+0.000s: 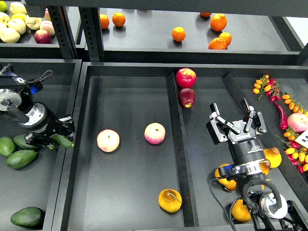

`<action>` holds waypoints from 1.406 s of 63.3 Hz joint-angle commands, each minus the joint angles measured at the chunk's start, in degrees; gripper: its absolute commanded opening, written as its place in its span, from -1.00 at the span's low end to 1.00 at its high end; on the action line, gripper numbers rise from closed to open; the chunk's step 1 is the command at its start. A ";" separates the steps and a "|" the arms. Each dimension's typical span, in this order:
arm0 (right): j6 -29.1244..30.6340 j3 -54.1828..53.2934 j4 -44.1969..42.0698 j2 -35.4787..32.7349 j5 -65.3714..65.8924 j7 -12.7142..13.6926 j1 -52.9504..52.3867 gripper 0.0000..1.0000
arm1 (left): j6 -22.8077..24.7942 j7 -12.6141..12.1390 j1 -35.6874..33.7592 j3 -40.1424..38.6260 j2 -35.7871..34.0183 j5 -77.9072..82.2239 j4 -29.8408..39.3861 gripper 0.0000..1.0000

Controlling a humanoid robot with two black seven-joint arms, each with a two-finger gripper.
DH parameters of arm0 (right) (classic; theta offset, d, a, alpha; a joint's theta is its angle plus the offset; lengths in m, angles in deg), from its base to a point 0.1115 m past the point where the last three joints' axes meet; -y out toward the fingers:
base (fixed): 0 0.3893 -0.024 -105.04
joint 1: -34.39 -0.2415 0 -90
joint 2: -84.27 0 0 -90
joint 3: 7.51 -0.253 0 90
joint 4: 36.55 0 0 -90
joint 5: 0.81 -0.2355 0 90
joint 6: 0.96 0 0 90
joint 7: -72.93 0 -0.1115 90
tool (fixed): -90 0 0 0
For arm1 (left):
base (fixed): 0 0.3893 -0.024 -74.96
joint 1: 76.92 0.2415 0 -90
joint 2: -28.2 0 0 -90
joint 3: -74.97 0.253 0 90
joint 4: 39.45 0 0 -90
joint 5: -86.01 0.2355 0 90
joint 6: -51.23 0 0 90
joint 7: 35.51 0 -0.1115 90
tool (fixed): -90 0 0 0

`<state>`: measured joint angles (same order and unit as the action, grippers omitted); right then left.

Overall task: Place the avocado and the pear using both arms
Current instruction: 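Carry the avocado with the left gripper to the avocado bin and release, then withdraw the left gripper upward from the avocado bin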

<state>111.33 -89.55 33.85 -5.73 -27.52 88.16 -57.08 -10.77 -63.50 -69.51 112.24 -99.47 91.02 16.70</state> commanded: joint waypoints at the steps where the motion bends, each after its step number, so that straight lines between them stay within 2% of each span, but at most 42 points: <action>1: -0.84 0.31 -0.79 0.00 0.00 -0.02 -2.84 0.99 | 0.00 -0.01 1.73 0.00 -3.46 2.11 0.63 -0.33; 10: -3.56 0.75 -0.88 0.00 0.00 -0.11 -5.83 0.99 | 0.00 -0.01 4.89 -0.62 -6.10 5.35 1.16 -0.33; 26: -8.66 1.19 -1.23 0.00 0.17 -0.55 -11.63 0.99 | 0.00 -0.01 9.90 -1.50 -6.28 6.41 0.64 -0.32; 64: -8.84 5.23 -1.67 0.00 0.17 -0.82 -13.83 0.99 | 0.00 -0.01 17.55 -6.07 -3.55 7.47 -2.70 -0.29; 83: -8.84 5.94 -1.85 0.00 0.26 -0.73 -14.53 0.99 | 0.00 -0.01 18.25 -6.07 -0.92 7.47 -4.37 -0.18; 89: -8.84 5.94 -1.93 0.00 0.17 -0.73 -14.53 1.00 | 0.00 -0.01 18.25 -5.98 -0.83 7.73 -4.37 -0.01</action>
<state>102.49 -83.57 32.00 -5.73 -27.34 87.44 -71.60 -10.77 -63.51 -51.27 106.15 -100.45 98.42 12.36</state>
